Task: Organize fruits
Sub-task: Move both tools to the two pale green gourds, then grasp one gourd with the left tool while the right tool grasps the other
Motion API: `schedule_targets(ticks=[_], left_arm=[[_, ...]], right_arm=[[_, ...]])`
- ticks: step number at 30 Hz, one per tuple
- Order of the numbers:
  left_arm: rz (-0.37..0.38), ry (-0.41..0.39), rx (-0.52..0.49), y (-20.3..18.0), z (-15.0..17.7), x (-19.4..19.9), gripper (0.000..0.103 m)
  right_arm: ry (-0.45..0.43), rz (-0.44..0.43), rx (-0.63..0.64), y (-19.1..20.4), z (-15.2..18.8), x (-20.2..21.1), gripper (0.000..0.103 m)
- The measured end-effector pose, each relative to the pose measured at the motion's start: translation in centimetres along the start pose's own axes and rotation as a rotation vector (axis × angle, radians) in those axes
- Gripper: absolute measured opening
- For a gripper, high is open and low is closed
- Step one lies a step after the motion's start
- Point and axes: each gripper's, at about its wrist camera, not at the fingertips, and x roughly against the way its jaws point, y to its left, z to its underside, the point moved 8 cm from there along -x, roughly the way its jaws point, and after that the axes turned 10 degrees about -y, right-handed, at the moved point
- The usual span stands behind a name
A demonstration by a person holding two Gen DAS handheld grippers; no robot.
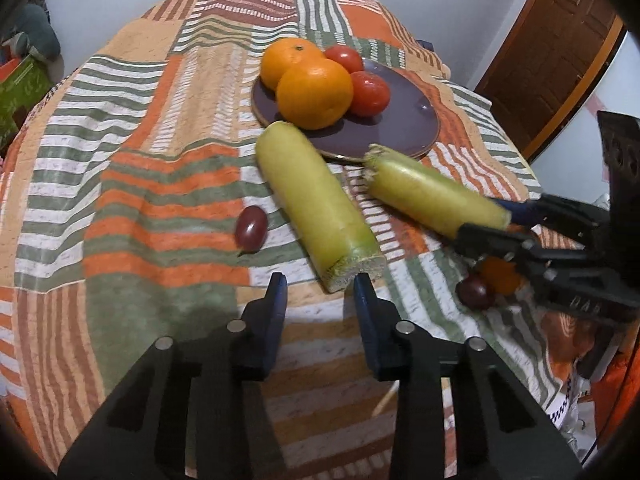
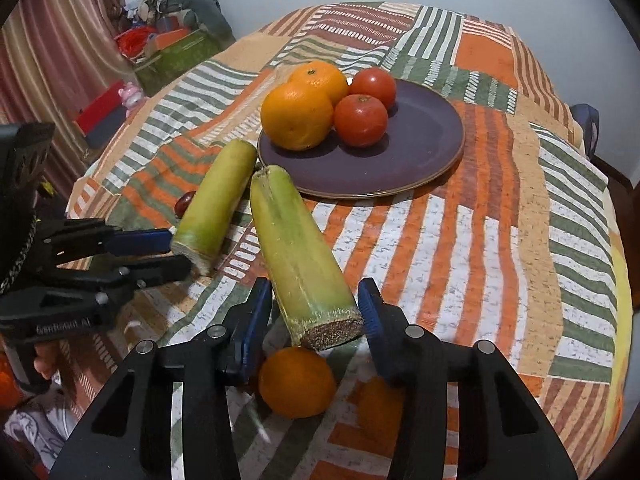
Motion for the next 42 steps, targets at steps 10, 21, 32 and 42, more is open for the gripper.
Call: schedule_targets(ticks=[10, 21, 32, 42], left_arm=[[0.044, -0.008, 0.072, -0.3, -1.6, 0.7, 0.045], [-0.016, 0.017, 0.076, -0.5, -2.3, -3.3, 0.057], [-0.014, -0.011, 0.046, -0.6, -2.0, -2.8, 0.044], [0.039, 0.067, -0.114, -1.7, 1.4, 0.4, 0.038]], right_arm=[[0.045, 0.032, 0.034, -0.4, 0.0, 0.0, 0.043], [0.062, -0.006, 0.112, 1.1, -1.4, -2.7, 0.045], [0.039, -0.017, 0.109, 1.3, -1.7, -3.3, 0.042], [-0.078, 0.054, 0.040, -0.9, -3.6, 1.1, 0.035]])
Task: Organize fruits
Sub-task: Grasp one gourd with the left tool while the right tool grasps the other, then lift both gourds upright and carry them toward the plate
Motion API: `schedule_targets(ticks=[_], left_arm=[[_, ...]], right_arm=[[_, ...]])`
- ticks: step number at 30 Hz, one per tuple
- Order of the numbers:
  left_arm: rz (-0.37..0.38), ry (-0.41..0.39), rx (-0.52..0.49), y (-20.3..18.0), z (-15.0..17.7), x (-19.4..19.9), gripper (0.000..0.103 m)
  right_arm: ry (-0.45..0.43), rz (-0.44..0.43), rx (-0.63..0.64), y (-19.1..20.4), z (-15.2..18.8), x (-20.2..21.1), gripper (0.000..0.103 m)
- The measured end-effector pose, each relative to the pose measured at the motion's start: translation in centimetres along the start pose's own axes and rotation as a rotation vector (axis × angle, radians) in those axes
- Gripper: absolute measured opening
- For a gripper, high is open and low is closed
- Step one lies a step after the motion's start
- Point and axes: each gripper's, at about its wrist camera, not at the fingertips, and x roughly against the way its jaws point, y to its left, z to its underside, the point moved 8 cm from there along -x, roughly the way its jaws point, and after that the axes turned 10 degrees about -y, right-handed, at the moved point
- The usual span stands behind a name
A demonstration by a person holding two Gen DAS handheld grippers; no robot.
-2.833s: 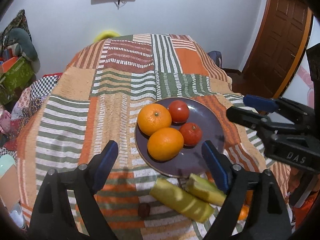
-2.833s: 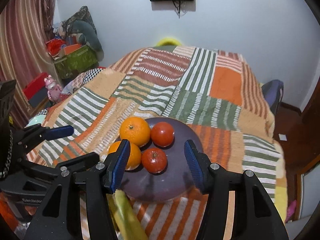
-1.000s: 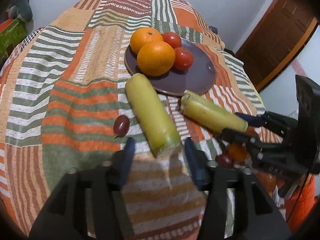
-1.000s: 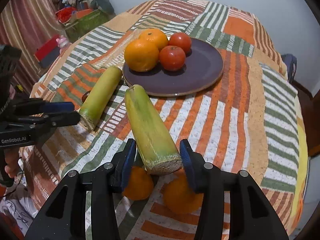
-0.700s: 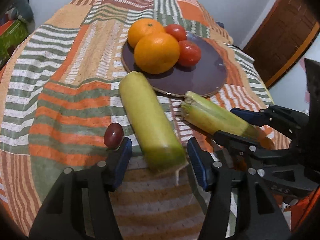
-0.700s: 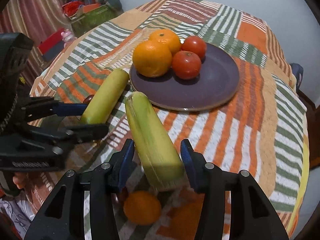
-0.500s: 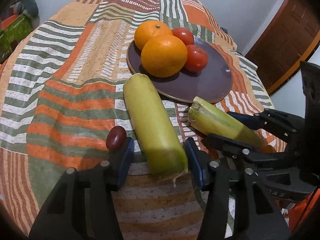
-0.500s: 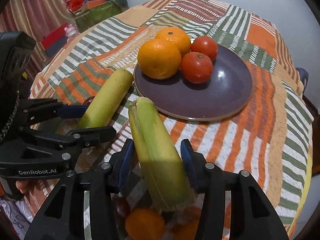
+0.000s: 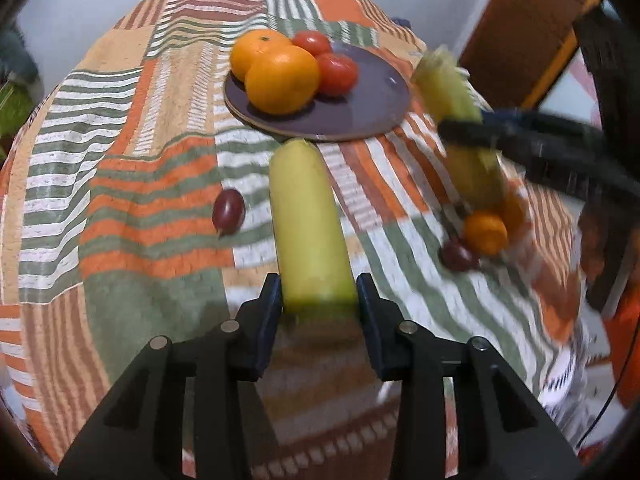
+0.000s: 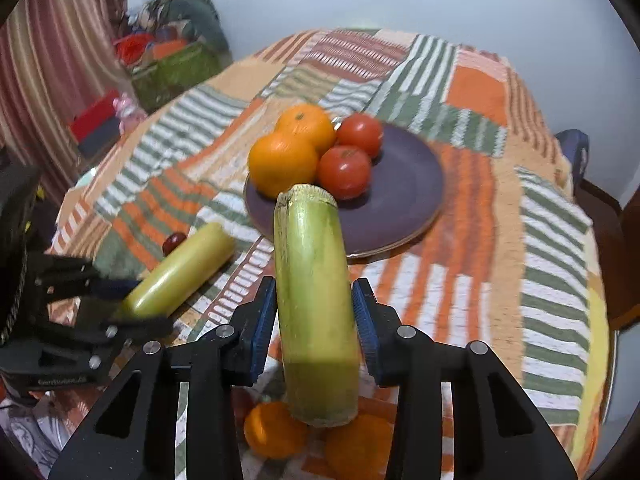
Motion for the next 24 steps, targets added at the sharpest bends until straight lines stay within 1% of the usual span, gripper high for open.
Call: schedule_targets(ticks=[4, 7, 11, 14, 18, 22, 24], left_arm=[[-0.016, 0.025, -0.014, -0.1, -0.3, -0.4, 0.039], [-0.013, 0.028, 0.006, 0.0, -1.4, -1.2, 0.042], [-0.006, 0.034, 0.029, 0.1, -3.0, -2.5, 0.043], [-0.020, 0.041, 0.026, 0.3, -3.7, -3.7, 0.043], [-0.046, 0.027, 0.027, 0.5, -4.2, -4.7, 0.041], [-0.041, 0.012, 0.053, 0.7, -4.4, -4.4, 0.039], [-0.038, -0.001, 0.051, 0.7, -4.6, -3.9, 0.039]], right_arm=[[-0.025, 0.011, -0.029, -0.6, -0.3, 1.0, 0.035], [-0.030, 0.017, -0.042, -0.7, -0.2, 1.3, 0.035], [-0.031, 0.020, -0.049, -0.9, 0.1, 1.5, 0.035], [-0.039, 0.019, -0.068, -1.4, 0.1, 1.7, 0.035], [-0.043, 0.025, -0.080, -1.9, 0.1, 1.5, 0.035], [-0.045, 0.017, -0.096, -2.3, 0.2, 1.6, 0.035], [-0.048, 0.025, -0.095, -2.5, 0.1, 1.6, 0.035]])
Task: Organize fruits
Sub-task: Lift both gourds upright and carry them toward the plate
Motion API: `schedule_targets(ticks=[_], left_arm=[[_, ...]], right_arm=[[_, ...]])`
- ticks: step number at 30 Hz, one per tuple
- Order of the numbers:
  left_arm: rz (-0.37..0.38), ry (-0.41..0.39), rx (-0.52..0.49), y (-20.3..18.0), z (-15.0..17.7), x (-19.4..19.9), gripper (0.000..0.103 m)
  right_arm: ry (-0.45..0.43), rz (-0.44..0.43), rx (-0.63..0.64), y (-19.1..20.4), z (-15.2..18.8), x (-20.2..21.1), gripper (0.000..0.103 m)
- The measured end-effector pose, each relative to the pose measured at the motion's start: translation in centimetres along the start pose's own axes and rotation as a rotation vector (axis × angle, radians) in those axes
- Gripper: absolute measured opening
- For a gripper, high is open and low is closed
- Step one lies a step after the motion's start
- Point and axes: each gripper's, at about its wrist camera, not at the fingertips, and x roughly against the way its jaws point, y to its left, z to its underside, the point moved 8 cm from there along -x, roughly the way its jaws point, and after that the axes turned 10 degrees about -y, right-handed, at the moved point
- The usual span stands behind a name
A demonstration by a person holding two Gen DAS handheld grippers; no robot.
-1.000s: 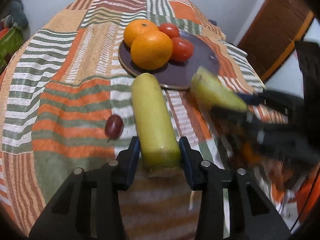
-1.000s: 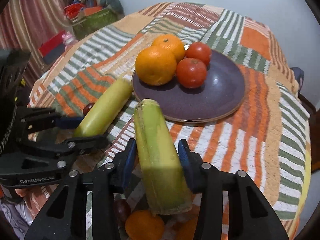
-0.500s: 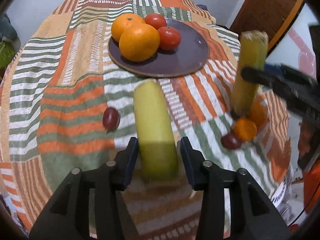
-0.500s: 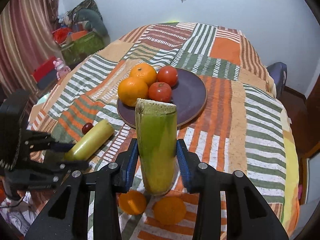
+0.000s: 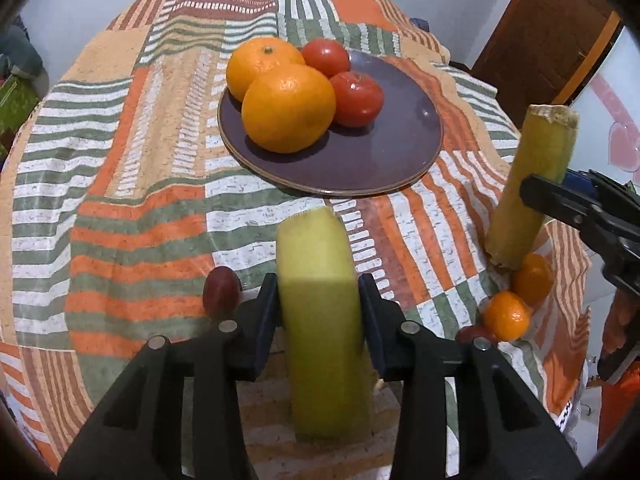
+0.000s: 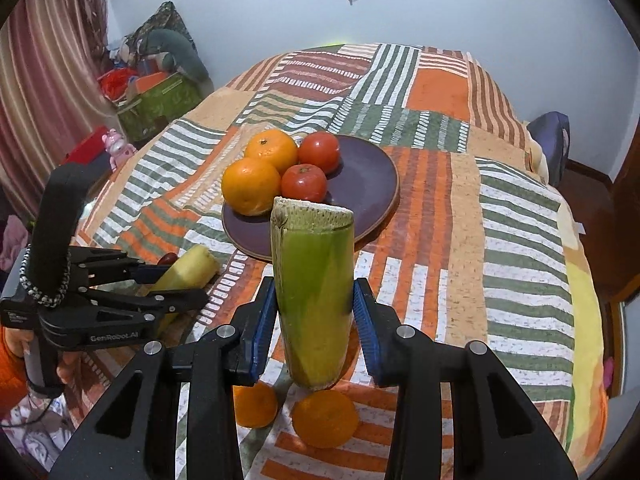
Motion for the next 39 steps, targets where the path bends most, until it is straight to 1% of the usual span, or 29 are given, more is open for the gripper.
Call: schedule_targets(ticks=[4, 12, 18, 23, 27, 34, 38, 39], left_arm=[[0.014, -0.043, 0.000, -0.2, -0.8, 1.9, 0.037], [0.053, -0.159, 0.001, -1.2, -4.6, 5.3, 0.036], [0.067, -0.210, 0.002, -1.6, -7.8, 5.7, 0.035], [0.071, -0.229, -0.011, -1.8, -9.9, 5.2, 0.035], [0.075, -0.234, -0.024, -2.0, -11.2, 4.5, 0.035], [0.087, -0.200, -0.039, -2.2, -12.5, 2.4, 0.035], [0.090, -0.191, -0.020, -1.8, -13.4, 1.3, 0.035], [0.102, -0.189, -0.010, -1.7, -13.7, 1.1, 0.035]], right_arm=[[-0.008, 0.014, -0.007, -0.7, -0.4, 0.2, 0.035], [-0.043, 0.028, -0.029, -1.9, -2.4, 0.4, 0.035], [-0.067, 0.031, -0.016, -2.1, -4.4, -0.3, 0.035], [-0.070, 0.021, -0.012, -2.0, -5.5, -1.5, 0.035], [-0.056, 0.005, -0.009, -1.8, -6.0, -3.0, 0.035], [-0.020, -0.008, 0.009, -1.9, -6.6, -5.6, 0.035], [0.002, -0.019, 0.008, -2.0, -6.7, -6.9, 0.035], [0.009, -0.022, 0.007, -2.0, -6.7, -7.3, 0.035]])
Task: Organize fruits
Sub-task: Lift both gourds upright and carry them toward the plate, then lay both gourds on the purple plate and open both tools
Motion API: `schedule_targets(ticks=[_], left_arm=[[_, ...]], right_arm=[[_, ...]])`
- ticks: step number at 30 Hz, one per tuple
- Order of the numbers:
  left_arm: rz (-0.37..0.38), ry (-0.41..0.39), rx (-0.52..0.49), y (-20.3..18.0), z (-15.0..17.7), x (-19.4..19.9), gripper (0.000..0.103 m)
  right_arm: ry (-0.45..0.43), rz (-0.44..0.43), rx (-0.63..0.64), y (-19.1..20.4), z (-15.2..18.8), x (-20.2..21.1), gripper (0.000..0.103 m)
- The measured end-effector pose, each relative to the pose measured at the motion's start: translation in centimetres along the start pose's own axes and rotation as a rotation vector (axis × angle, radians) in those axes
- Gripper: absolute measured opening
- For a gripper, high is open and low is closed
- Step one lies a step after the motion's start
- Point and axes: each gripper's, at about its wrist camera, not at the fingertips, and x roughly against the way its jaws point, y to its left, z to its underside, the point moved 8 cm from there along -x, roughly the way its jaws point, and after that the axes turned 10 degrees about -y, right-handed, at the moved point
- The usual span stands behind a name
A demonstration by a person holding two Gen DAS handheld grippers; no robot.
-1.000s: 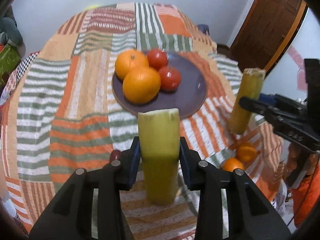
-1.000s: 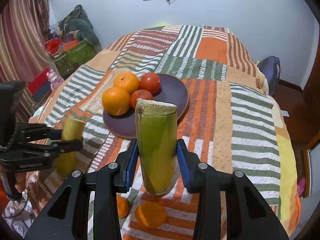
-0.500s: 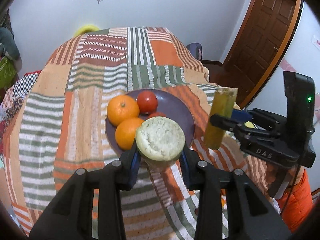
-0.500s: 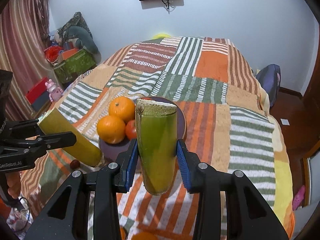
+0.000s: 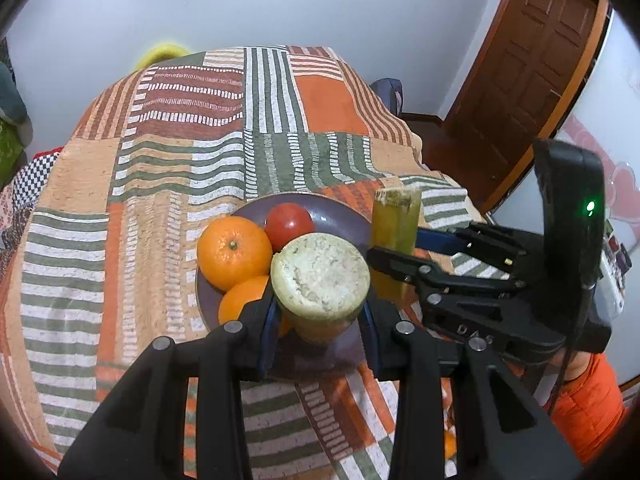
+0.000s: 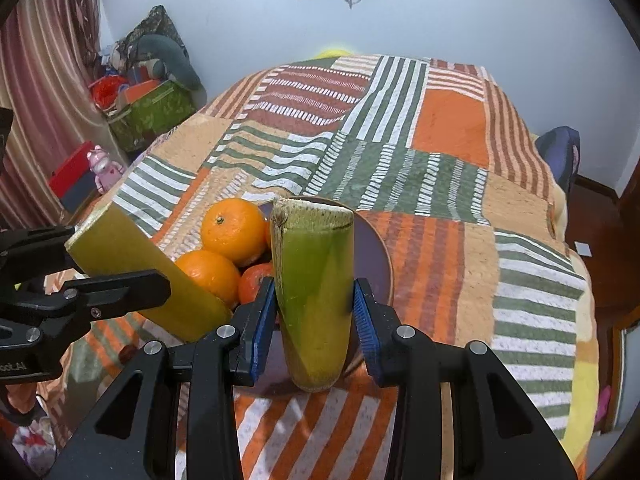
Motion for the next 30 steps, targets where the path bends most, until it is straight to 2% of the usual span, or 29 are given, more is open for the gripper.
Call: schedule_targets(ticks=[12, 19, 24, 30], left_arm=[[0.045, 0.040, 0.099, 1.8, -2.8, -3.9, 0.036], [0.002, 0.052, 0.077, 2.0, -3.1, -6.1, 0.037], [-0.034, 0.065, 0.080, 2.6, -3.0, -7.2, 0.039], [-0.064, 0.075, 0.102, 3.1, -2.5, -7.4, 0.042]], right_arm=[[0.046, -0.009, -0.023, -0.7, -1.2, -3.3, 0.035], [0.077, 0.015, -0.026, -1.3, -1.0, -4.8, 0.035], [0.045, 0.013, -0.032, -1.5, -1.8, -4.2, 0.035], [0.039, 0.043, 0.021, -1.5, -1.7, -3.7, 0.035]])
